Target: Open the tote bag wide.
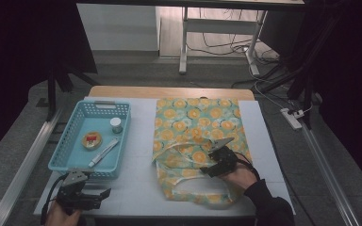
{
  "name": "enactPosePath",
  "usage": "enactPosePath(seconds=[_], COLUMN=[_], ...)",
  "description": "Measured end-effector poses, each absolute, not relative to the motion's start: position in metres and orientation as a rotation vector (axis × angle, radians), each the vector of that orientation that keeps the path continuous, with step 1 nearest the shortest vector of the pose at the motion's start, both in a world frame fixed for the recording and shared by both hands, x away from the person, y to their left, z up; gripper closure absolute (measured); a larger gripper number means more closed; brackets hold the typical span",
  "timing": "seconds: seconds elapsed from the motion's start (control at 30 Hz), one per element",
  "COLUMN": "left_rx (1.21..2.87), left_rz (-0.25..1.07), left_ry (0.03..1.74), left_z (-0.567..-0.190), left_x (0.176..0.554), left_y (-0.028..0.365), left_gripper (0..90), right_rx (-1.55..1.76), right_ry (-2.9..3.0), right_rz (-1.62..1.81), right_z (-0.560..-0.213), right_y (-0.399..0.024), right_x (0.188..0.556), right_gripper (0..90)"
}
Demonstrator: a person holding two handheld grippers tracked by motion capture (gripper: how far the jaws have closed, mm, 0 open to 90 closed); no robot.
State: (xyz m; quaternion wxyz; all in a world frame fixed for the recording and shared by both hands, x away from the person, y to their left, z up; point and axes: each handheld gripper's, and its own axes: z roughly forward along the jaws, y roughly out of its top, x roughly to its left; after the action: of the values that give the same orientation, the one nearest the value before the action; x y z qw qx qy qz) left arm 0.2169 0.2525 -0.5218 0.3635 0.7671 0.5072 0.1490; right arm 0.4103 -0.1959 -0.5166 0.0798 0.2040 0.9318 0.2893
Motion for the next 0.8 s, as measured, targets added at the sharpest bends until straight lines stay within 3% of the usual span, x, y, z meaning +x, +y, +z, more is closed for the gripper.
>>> enactPosePath(seconds=[0.07,0.1,0.13,0.17,0.2,0.23,0.33,0.8], left_rx=[1.975,1.976,1.977,1.978,1.978,1.979,1.98,1.974], left_rz=[0.384,0.385,0.386,0.386,0.386,0.386,0.386,0.382], left_ry=[1.307,1.307,1.307,1.307,1.307,1.307,1.307,1.306], left_z=[-0.522,-0.522,-0.522,-0.522,-0.522,-0.522,-0.522,-0.522], left_x=[0.217,0.217,0.217,0.217,0.217,0.217,0.217,0.217], left_y=[0.252,0.252,0.252,0.252,0.252,0.252,0.252,0.252], left_gripper=[0.0,0.0,0.0,0.0,0.0,0.0,0.0,0.2], right_rx=[0.586,0.553,0.553,0.538,0.52,0.52,0.524,0.712], right_ry=[2.795,2.815,2.815,2.822,2.838,2.838,2.839,2.816], right_rz=[0.856,0.842,0.842,0.832,0.835,0.835,0.849,1.042], right_z=[-0.516,-0.514,-0.514,-0.513,-0.512,-0.512,-0.512,-0.497], right_y=[-0.195,-0.194,-0.194,-0.193,-0.192,-0.192,-0.194,-0.203], right_x=[0.409,0.407,0.407,0.407,0.407,0.407,0.41,0.424], right_gripper=[39.4,50.3,50.3,56.2,70.9,70.9,88.1,90.0])
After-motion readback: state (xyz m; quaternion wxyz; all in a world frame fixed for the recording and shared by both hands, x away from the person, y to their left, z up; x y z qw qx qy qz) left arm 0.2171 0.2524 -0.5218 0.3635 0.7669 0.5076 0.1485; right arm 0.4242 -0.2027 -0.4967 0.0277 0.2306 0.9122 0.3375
